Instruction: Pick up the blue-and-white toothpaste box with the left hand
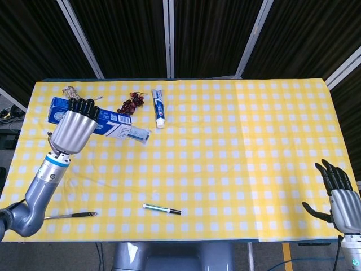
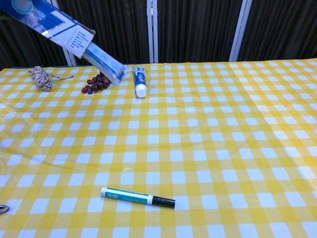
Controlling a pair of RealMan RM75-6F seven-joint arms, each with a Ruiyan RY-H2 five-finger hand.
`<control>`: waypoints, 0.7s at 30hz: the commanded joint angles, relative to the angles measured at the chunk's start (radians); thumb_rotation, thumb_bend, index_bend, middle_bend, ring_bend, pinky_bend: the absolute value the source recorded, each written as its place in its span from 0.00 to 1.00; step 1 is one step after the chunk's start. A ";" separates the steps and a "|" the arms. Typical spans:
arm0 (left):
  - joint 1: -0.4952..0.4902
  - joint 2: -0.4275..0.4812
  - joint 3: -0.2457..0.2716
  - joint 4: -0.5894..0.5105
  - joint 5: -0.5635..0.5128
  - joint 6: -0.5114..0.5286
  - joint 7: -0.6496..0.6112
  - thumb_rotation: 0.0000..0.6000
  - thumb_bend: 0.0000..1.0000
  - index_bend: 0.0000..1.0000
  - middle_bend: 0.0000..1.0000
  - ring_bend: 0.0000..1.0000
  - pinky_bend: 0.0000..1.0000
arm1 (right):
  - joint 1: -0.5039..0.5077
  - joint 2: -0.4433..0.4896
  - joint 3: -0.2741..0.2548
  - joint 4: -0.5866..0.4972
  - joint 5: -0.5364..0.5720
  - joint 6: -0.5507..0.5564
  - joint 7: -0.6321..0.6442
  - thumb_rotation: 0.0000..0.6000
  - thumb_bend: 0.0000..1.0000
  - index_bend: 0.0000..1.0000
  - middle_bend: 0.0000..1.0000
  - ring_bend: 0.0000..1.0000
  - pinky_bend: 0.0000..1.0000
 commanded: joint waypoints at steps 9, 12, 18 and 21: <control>0.005 0.038 -0.014 0.021 0.058 0.051 -0.005 1.00 0.32 0.40 0.32 0.35 0.42 | -0.001 0.000 0.000 -0.001 0.000 0.001 -0.001 1.00 0.09 0.00 0.00 0.00 0.00; 0.018 0.043 -0.027 0.001 0.042 0.058 -0.038 1.00 0.32 0.40 0.32 0.35 0.42 | 0.000 -0.001 0.000 -0.001 0.000 -0.001 -0.003 1.00 0.09 0.00 0.00 0.00 0.00; 0.043 0.036 -0.020 -0.041 0.009 0.035 -0.120 1.00 0.32 0.40 0.32 0.35 0.42 | -0.001 -0.001 -0.001 -0.002 -0.001 0.000 -0.006 1.00 0.08 0.00 0.00 0.00 0.00; 0.059 0.024 -0.014 -0.083 -0.039 0.003 -0.200 1.00 0.32 0.39 0.32 0.34 0.42 | -0.001 -0.001 -0.001 -0.003 -0.001 0.000 -0.008 1.00 0.08 0.00 0.00 0.00 0.00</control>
